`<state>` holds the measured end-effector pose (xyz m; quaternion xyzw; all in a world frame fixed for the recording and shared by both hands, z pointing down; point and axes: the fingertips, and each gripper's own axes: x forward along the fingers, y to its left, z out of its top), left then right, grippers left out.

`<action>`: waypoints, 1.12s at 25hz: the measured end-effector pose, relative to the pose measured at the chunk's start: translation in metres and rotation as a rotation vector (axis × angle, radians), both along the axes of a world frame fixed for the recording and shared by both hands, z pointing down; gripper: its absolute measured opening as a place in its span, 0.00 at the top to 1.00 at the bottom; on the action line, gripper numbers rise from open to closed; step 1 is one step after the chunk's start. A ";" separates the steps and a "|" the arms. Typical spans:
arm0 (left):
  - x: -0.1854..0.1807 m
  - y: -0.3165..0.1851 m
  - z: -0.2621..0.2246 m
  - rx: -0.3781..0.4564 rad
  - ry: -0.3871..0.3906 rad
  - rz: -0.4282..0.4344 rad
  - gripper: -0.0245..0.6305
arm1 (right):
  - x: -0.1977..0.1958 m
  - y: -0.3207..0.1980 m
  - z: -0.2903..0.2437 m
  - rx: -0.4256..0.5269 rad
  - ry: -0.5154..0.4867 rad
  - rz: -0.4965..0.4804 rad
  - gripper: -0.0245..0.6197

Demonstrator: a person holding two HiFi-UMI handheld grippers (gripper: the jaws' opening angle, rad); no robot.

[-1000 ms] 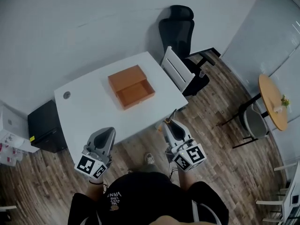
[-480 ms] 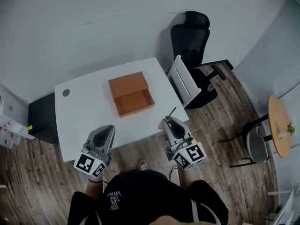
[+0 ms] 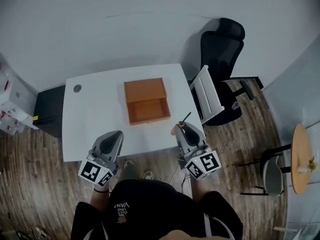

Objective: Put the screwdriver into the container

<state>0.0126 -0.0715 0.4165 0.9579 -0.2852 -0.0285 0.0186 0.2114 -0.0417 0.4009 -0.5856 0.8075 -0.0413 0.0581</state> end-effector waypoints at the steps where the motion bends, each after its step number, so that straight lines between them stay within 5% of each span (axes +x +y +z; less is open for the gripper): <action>1: -0.001 -0.003 0.000 0.001 0.002 -0.006 0.94 | -0.001 -0.005 0.001 -0.001 0.004 -0.006 0.84; 28: -0.022 -0.100 -0.002 0.012 -0.003 -0.026 0.94 | -0.017 -0.123 0.015 -0.014 0.124 -0.022 0.84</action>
